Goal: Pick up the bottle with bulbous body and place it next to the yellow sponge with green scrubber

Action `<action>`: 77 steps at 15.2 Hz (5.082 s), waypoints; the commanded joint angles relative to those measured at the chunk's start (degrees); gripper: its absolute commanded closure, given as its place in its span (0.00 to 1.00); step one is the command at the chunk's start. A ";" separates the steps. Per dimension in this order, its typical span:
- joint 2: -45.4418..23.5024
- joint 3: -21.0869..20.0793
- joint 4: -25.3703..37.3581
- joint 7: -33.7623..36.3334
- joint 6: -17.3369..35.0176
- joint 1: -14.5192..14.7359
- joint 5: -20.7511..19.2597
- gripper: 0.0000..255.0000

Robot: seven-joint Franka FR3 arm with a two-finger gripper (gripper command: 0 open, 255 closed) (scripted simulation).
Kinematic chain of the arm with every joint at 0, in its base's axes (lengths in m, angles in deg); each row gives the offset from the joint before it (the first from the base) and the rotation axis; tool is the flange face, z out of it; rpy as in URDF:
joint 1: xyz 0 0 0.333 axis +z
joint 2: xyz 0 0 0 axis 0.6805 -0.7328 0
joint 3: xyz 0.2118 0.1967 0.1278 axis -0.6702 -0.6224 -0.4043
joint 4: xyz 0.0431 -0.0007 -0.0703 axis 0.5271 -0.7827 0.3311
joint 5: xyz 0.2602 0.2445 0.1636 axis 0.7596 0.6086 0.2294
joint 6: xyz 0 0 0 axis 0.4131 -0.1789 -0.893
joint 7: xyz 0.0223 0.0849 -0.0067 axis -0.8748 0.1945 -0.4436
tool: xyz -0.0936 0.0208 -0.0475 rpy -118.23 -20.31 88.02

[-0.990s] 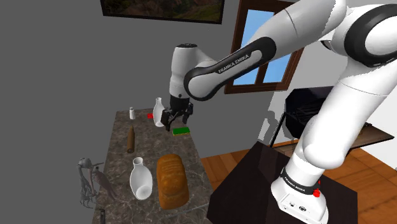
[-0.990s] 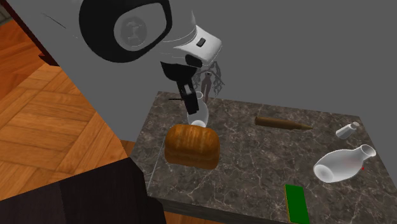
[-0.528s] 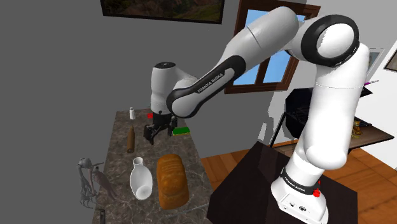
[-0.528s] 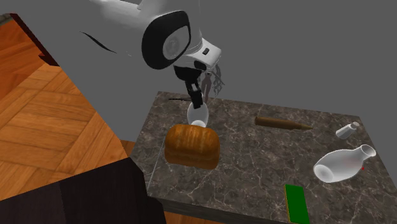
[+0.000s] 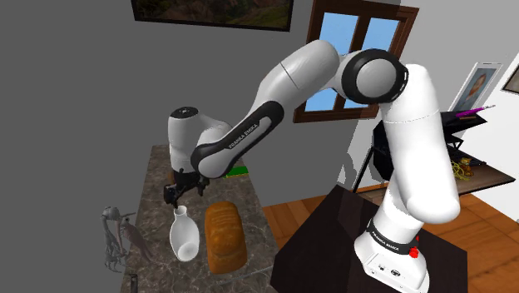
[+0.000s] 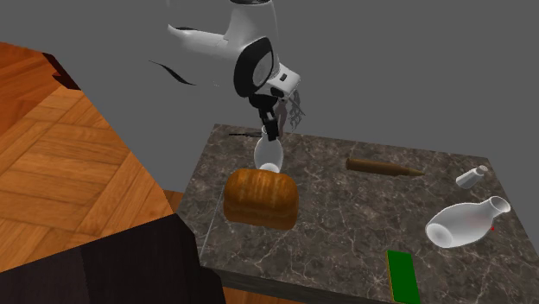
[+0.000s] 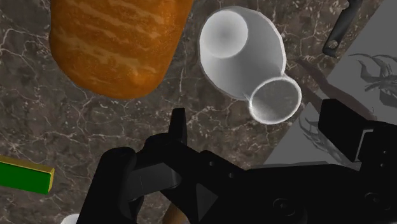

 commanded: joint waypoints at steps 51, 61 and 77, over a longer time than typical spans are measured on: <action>-0.73 -0.77 10.31 -0.33 -9.77 1.71 1.28 1.00; 2.64 -1.74 13.09 -1.59 -15.73 1.23 2.97 1.00; 5.88 -2.68 20.75 -3.19 -26.37 1.21 4.82 1.00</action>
